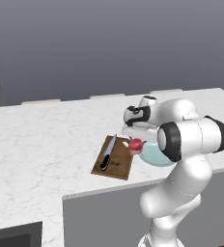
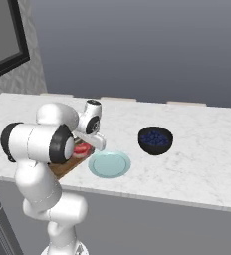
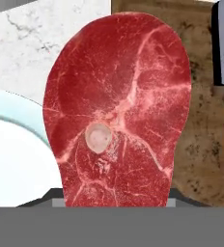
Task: Pick up the knife from the drawer and place it on the cutting board. Then place the meat from the plate to the cutting board.
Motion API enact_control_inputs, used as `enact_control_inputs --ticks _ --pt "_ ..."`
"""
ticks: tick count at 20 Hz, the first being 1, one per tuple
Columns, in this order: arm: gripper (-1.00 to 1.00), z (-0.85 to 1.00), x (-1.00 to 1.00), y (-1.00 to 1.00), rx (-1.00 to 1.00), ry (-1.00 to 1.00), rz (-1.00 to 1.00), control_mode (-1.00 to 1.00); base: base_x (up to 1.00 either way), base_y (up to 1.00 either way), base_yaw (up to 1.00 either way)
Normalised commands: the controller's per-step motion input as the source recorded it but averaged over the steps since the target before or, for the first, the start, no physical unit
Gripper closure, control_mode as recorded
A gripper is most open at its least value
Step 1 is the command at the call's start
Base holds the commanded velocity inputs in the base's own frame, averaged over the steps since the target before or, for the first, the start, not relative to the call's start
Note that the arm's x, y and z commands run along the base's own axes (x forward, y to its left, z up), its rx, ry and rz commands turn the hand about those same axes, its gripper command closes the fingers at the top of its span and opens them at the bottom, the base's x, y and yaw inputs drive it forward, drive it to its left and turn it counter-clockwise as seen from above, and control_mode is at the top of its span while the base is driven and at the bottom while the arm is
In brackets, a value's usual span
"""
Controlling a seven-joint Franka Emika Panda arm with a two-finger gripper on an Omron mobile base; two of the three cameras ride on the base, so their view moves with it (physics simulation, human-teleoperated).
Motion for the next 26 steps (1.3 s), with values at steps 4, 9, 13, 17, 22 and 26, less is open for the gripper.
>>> enact_control_inputs --ticks 4,9,13,17,22,26 --pt "1.0 0.0 0.07 0.67 -0.03 0.05 -0.05 -1.0 0.0 0.0 0.0" --pt "1.0 -0.18 0.01 0.25 -0.02 0.06 0.0 -1.0 0.0 0.0 0.0" --pt "-1.0 -0.21 0.05 0.21 -0.02 0.04 0.0 -1.0 0.0 0.0 0.0" --pt "-1.0 0.0 0.0 0.0 0.0 0.0 0.0 -1.0 0.0 0.0 0.0" --pt "-1.0 0.29 -0.32 -0.17 0.06 -0.12 0.0 -1.0 0.0 0.0 0.0" --pt "-1.0 0.63 -0.61 -0.32 0.13 -0.34 0.0 -1.0 0.0 0.0 0.0"
